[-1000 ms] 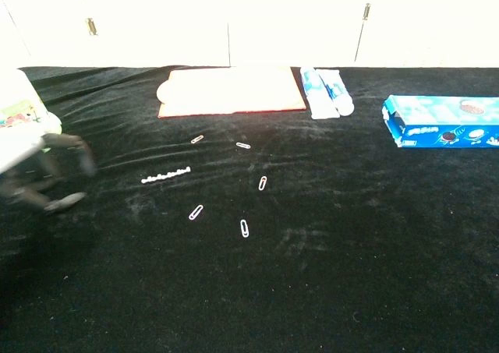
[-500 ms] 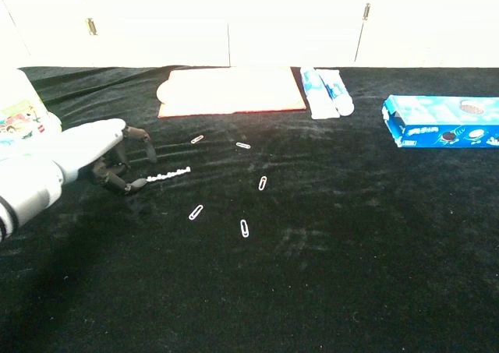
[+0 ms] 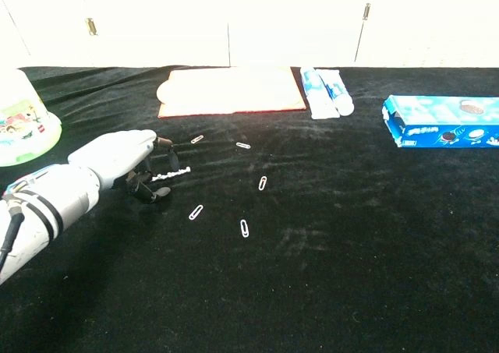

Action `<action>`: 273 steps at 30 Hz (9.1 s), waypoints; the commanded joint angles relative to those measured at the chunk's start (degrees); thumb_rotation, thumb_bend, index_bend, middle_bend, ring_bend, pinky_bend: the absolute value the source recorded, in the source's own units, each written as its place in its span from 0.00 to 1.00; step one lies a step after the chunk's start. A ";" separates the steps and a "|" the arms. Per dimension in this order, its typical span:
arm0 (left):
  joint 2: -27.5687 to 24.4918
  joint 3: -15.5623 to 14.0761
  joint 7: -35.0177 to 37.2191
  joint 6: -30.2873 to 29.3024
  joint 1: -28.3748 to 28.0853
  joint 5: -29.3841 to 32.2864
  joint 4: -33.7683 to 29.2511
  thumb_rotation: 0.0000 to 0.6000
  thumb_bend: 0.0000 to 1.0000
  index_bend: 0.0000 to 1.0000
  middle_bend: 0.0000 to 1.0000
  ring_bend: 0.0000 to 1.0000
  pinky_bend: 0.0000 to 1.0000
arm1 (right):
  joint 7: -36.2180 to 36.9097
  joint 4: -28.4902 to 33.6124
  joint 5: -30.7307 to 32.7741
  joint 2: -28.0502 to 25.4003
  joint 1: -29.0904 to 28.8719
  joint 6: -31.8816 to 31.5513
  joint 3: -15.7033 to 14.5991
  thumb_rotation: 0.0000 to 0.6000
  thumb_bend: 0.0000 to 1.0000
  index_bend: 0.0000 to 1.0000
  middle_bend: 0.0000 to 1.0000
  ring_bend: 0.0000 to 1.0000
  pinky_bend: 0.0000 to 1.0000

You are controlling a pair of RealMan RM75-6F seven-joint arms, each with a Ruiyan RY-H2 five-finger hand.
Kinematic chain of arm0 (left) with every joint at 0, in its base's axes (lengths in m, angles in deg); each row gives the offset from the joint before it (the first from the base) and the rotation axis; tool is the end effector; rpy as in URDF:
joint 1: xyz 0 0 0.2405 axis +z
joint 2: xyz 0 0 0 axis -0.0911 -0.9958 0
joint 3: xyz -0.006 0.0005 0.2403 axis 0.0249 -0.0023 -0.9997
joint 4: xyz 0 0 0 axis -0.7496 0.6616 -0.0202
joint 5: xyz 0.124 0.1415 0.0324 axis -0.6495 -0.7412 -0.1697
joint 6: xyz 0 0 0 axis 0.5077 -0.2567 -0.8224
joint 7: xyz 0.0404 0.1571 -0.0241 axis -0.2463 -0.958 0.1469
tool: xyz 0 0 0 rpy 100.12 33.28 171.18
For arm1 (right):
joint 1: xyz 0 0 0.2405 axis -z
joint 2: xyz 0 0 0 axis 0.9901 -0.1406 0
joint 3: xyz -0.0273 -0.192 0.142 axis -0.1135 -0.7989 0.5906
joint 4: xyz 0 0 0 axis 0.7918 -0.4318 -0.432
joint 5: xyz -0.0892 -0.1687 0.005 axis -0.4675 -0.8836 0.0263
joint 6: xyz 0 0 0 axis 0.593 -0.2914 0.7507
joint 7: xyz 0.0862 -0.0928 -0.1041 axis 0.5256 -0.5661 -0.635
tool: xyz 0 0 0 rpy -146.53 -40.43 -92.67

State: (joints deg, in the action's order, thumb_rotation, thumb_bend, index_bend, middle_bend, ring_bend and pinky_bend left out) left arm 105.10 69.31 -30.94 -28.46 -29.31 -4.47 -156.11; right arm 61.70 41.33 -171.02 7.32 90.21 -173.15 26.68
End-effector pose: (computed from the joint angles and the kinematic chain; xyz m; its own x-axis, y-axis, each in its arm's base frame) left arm -0.1425 0.3255 -0.0596 0.3991 0.2264 0.8885 0.9112 -0.2056 -0.3569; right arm -0.3264 -0.0978 0.1972 0.3243 -0.0687 0.9435 -0.9456 0.0033 0.3253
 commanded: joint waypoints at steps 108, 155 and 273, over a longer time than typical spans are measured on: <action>-0.47 -9.91 -1.84 -9.52 3.26 -12.28 -4.34 1.00 0.55 0.94 1.00 1.00 1.00 | 2.40 -0.93 -0.53 -0.10 0.33 -0.54 0.57 1.00 0.10 0.00 0.00 0.00 0.00; 6.35 -3.71 0.78 -3.92 -2.81 -11.49 5.38 1.00 0.55 0.94 1.00 1.00 1.00 | 5.53 -1.88 2.53 -0.28 1.43 -0.70 1.70 1.00 0.10 0.00 0.00 0.00 0.00; -15.55 -9.20 -9.68 -14.16 4.24 -7.30 -23.12 1.00 0.10 0.00 0.72 0.83 0.89 | 5.02 -0.28 -1.00 -1.78 -0.03 -0.61 0.98 1.00 0.10 0.00 0.00 0.00 0.00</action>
State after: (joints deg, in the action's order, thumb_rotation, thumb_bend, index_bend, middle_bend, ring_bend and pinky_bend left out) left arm 95.77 63.58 -42.07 -40.80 -28.04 -8.87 -172.56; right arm 66.71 41.08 -172.01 5.53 90.17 -173.74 27.67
